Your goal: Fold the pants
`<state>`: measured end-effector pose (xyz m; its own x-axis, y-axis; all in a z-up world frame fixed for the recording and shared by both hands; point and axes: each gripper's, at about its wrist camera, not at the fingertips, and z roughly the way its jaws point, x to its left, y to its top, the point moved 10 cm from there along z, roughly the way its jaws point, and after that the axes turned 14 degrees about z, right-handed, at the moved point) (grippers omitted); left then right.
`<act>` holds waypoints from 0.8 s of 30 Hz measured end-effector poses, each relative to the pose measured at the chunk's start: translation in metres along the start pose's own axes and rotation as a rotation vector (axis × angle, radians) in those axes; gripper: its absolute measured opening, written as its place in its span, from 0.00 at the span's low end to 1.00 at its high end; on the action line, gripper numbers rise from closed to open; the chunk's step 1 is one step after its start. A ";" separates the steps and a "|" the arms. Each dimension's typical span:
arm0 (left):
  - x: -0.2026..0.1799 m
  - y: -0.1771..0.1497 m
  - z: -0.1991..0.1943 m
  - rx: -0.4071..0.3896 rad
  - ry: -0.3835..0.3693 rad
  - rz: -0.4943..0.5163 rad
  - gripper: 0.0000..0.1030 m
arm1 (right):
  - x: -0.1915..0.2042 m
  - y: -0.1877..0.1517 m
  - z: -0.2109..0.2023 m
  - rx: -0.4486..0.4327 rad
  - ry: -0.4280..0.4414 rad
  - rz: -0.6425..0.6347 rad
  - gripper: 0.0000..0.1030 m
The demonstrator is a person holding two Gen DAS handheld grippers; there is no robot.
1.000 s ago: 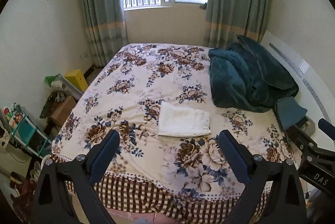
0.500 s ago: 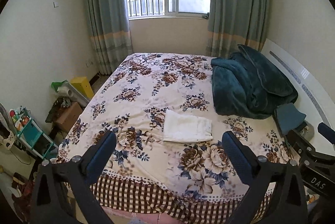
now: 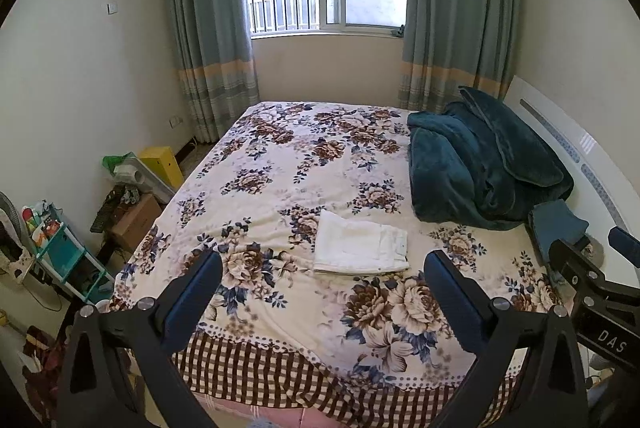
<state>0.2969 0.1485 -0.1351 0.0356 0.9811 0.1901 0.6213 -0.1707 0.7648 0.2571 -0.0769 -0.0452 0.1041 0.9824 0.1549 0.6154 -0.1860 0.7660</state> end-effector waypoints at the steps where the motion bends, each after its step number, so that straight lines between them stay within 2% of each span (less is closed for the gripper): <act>1: 0.000 0.000 -0.001 -0.001 0.003 -0.002 1.00 | 0.000 0.000 0.000 -0.001 0.000 -0.002 1.00; 24: 0.003 -0.002 -0.003 0.003 0.002 -0.001 1.00 | -0.002 -0.003 0.000 0.008 0.007 0.004 1.00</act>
<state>0.2930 0.1516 -0.1340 0.0336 0.9812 0.1902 0.6240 -0.1692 0.7628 0.2551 -0.0785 -0.0474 0.1011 0.9815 0.1625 0.6209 -0.1899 0.7606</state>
